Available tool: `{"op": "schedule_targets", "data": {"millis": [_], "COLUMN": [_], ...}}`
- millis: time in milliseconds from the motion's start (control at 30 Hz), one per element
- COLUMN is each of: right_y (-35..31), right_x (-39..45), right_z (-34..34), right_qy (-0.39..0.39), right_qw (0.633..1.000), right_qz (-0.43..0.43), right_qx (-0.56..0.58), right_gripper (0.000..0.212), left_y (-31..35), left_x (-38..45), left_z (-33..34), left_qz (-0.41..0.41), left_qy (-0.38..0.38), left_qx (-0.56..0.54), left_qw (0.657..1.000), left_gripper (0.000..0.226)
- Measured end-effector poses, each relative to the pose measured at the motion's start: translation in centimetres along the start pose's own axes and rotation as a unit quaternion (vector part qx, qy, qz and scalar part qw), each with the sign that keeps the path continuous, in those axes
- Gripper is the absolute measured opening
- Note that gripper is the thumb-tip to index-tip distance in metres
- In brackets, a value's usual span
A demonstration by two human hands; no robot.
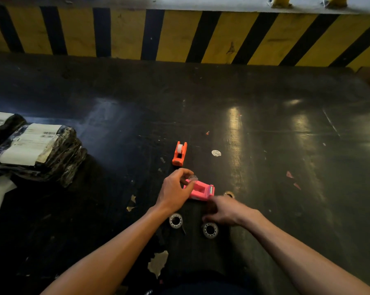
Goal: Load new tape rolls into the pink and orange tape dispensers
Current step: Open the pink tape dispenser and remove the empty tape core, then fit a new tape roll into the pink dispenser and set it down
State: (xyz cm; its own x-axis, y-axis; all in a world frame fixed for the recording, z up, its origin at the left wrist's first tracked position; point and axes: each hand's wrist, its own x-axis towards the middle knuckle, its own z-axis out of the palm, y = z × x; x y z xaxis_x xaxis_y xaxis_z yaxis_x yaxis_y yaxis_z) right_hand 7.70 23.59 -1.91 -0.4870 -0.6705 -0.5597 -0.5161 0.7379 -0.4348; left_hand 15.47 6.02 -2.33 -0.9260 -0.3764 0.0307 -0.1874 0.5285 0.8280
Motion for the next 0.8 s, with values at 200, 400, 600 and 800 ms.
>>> {"op": "schedule_targets", "data": {"millis": [200, 400, 600, 800], "right_y": [-1.8, -1.5, -1.4, -2.7], "right_x": [-0.2, 0.9, 1.5, 1.2], "right_z": [2.1, -0.8, -4.1, -6.4], "right_qy": [-0.074, -0.072, 0.09, 0.167], "right_qw": [0.982, 0.996, 0.896, 0.828], "right_qz": [0.023, -0.039, -0.108, -0.168], "right_qx": [-0.17, 0.039, 0.422, 0.508], "right_gripper": [0.062, 0.029, 0.031, 0.036], "left_y": [-0.3, -0.5, 0.4, 3.0], "left_x": [-0.3, -0.6, 0.0, 0.8], "left_z": [-0.4, -0.8, -2.2, -3.3], "left_qz": [-0.021, -0.058, -0.116, -0.1], "left_qy": [0.0, 0.005, 0.056, 0.048], "left_qx": [-0.003, -0.032, -0.147, -0.249], "left_qw": [1.0, 0.998, 0.981, 0.962], "left_gripper": [0.025, 0.026, 0.025, 0.024]}}
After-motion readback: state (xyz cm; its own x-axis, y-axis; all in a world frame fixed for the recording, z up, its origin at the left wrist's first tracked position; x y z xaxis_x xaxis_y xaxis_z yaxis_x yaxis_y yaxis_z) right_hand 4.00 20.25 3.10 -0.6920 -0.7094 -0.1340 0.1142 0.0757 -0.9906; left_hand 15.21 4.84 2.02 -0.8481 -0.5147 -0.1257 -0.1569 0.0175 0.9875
